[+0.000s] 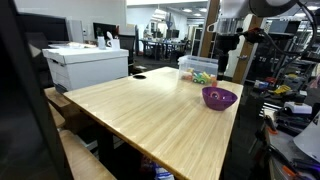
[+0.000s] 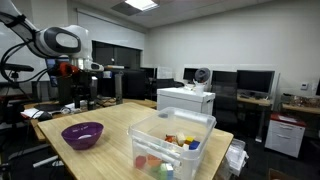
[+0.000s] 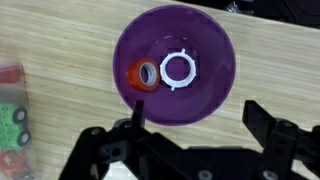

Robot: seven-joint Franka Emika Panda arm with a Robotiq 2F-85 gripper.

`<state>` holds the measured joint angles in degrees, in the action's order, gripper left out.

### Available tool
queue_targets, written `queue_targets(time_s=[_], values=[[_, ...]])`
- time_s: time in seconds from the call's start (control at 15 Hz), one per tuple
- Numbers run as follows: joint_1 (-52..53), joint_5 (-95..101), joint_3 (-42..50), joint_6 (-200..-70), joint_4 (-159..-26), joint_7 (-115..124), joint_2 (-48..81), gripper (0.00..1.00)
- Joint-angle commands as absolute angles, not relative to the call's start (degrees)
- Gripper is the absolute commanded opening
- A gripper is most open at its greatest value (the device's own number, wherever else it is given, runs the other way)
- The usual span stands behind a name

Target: Pour the contents in the purple bowl into the clear container

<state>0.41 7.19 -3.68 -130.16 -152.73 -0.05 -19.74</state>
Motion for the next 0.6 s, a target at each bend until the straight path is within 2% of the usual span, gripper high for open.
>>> queue_targets(time_s=[0.0, 0.53], values=[[0.63, 9.81, -5.36, -133.76, -152.36, 3.56, -15.77, 1.0], [1.18, 18.1, -9.18, -138.25, -152.93, 10.24, -10.38, 1.0]])
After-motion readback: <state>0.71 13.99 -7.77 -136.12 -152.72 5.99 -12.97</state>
